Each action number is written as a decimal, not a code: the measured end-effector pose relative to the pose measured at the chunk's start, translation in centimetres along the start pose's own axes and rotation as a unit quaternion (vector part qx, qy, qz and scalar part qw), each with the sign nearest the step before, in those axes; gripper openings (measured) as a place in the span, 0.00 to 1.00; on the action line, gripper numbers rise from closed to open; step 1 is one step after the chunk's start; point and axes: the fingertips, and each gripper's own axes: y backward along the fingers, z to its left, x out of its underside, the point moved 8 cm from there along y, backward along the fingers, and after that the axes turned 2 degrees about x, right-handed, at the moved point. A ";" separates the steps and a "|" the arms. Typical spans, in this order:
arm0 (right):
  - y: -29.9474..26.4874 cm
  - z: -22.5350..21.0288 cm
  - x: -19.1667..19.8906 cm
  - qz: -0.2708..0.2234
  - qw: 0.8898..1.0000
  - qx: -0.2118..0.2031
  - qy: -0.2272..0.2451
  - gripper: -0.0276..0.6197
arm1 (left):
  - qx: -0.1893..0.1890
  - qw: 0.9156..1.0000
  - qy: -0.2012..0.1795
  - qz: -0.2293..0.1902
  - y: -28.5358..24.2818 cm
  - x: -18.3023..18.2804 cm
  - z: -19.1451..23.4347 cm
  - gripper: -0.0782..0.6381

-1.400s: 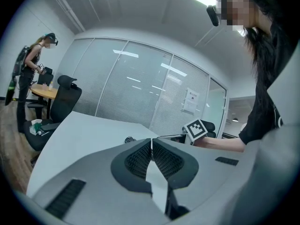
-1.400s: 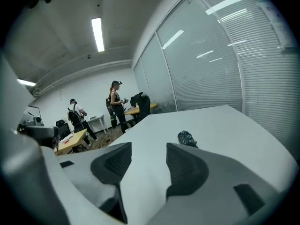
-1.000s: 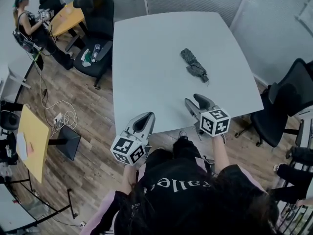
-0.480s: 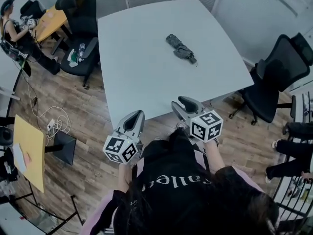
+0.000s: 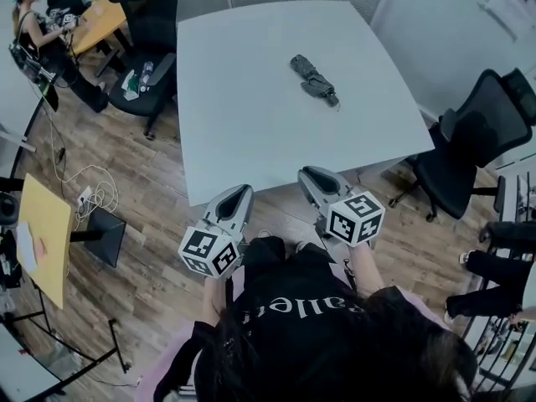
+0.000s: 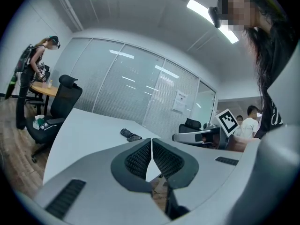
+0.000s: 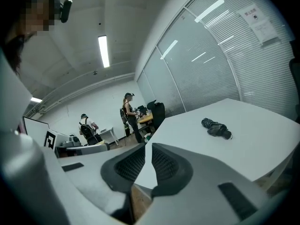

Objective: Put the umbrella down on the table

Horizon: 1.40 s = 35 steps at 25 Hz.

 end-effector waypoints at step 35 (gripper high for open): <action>8.0 -2.1 2.0 0.014 0.997 -0.078 0.020 0.09 | -0.045 0.999 -0.028 -0.015 -0.3 2.2 -11.1 0.15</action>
